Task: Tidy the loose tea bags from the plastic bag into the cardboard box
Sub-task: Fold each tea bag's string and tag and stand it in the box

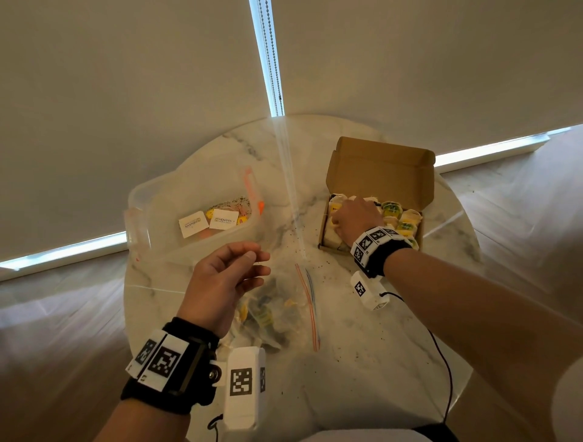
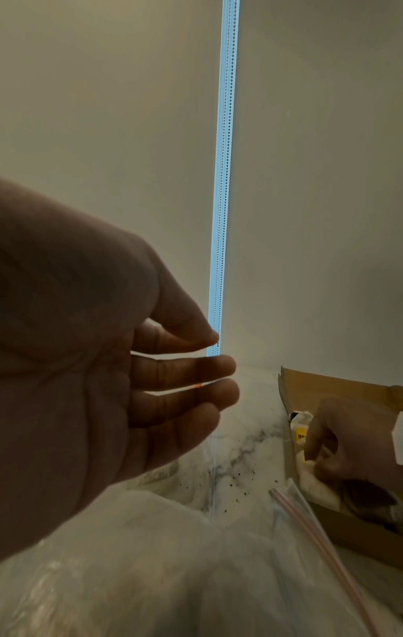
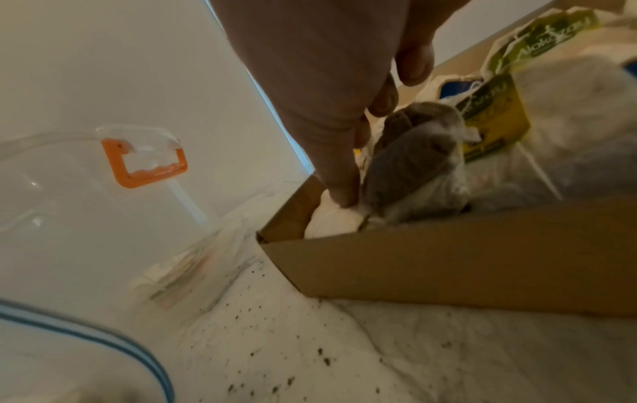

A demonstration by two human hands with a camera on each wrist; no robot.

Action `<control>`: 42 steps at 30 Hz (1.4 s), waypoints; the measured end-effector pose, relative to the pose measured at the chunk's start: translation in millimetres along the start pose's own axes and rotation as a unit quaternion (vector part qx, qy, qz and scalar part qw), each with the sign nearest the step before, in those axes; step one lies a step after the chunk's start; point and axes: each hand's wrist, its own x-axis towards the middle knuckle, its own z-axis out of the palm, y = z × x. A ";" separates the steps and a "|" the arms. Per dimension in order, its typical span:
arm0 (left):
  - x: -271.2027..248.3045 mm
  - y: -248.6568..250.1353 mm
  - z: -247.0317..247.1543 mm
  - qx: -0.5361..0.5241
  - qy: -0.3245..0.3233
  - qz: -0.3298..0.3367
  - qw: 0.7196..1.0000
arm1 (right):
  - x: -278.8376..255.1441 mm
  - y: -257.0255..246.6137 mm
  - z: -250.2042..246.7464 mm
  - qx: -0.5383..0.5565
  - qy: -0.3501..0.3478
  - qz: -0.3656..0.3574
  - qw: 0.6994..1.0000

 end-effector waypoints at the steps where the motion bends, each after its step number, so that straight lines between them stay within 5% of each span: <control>1: -0.2 0.2 0.1 -0.001 0.000 0.001 1.000 | -1.0 0.4 -0.7 0.014 0.001 0.003 1.000; 11: -2.6 0.1 -3.2 -0.007 -0.001 0.004 1.000 | -35.0 6.4 7.3 0.123 0.045 0.000 0.991; 21: -6.3 -6.6 -1.4 0.002 -0.014 -0.001 1.000 | -75.3 6.6 39.4 0.049 -0.004 0.040 0.998; 29: -9.8 -2.7 9.5 0.180 -0.112 -0.019 0.977 | -86.6 2.6 44.0 0.091 -0.018 0.056 0.994; 31: -9.9 -3.1 18.0 0.304 -0.172 0.013 0.937 | -91.5 1.9 45.9 0.113 -0.004 0.052 0.992; 33: -8.0 -9.1 30.7 0.446 -0.238 0.072 0.860 | -98.0 0.5 47.1 0.146 0.022 0.048 0.988; 36: -3.6 -27.6 45.0 0.674 -0.309 0.136 0.656 | -107.6 -5.8 48.1 0.180 0.038 0.017 0.983; 38: -2.4 -35.5 41.9 0.768 -0.294 0.110 0.558 | -114.3 -13.3 46.1 0.210 0.026 -0.016 0.977; 42: -7.7 -41.3 17.8 0.834 -0.269 0.025 0.481 | -121.6 -36.8 40.7 0.229 -0.004 -0.111 0.967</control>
